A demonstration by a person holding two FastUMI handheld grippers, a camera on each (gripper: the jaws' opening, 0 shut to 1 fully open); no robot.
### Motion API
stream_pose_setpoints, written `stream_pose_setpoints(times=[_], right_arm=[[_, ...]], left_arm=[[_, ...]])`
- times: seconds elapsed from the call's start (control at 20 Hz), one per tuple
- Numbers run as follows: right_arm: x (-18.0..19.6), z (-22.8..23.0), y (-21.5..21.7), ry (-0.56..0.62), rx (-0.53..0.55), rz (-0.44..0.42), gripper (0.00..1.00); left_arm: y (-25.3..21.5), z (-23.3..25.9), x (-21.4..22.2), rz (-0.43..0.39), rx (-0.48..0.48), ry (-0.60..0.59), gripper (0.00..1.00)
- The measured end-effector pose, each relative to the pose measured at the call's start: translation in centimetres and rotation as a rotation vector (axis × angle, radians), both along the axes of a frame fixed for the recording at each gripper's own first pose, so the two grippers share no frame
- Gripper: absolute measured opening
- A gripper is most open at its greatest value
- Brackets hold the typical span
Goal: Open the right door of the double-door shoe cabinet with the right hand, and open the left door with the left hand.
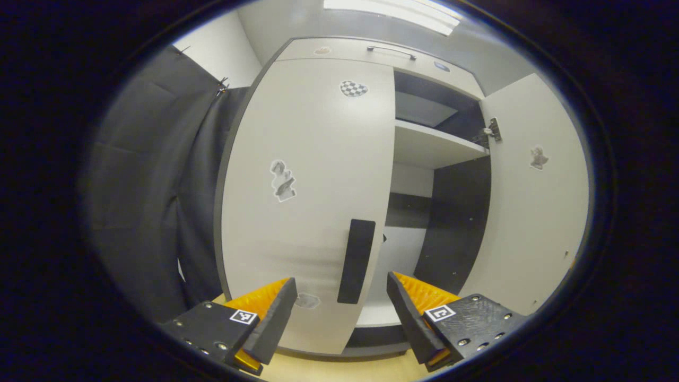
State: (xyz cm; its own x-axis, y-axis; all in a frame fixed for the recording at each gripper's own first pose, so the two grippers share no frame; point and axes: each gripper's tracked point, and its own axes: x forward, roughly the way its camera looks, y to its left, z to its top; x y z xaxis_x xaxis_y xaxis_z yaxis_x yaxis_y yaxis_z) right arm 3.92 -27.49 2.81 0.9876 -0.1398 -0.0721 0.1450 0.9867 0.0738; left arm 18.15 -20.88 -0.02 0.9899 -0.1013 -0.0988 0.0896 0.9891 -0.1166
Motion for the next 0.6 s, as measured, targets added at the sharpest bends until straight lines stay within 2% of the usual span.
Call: stream_pose_setpoints(times=[0.05,0.1,0.35,0.5,0.55,0.6], right_arm=[[0.9,-0.4,-0.3,0.007,0.010,0.006,0.98],[1.7,-0.8,-0.8,0.017,0.018,0.006,0.92],[5.8,-1.6,-2.0,0.043,-0.018,0.022,0.92],[8.1,-1.7,-2.4,0.042,0.000,0.051,0.92],[8.8,-1.7,-2.7,0.042,0.004,0.058,0.92],[9.3,-1.9,-3.0,0.041,0.007,0.066,0.92]], left_arm=[[-0.1,-0.1,1.0,0.007,0.012,0.000,0.98],[-0.4,-0.2,1.9,0.009,0.028,-0.004,1.00],[-1.8,0.3,4.9,0.050,0.093,-0.022,0.78],[-2.4,0.2,6.1,0.072,0.061,-0.019,0.80],[-2.6,0.4,6.5,0.072,0.041,-0.028,0.56],[-2.8,0.6,6.5,0.069,0.024,-0.039,0.44]])
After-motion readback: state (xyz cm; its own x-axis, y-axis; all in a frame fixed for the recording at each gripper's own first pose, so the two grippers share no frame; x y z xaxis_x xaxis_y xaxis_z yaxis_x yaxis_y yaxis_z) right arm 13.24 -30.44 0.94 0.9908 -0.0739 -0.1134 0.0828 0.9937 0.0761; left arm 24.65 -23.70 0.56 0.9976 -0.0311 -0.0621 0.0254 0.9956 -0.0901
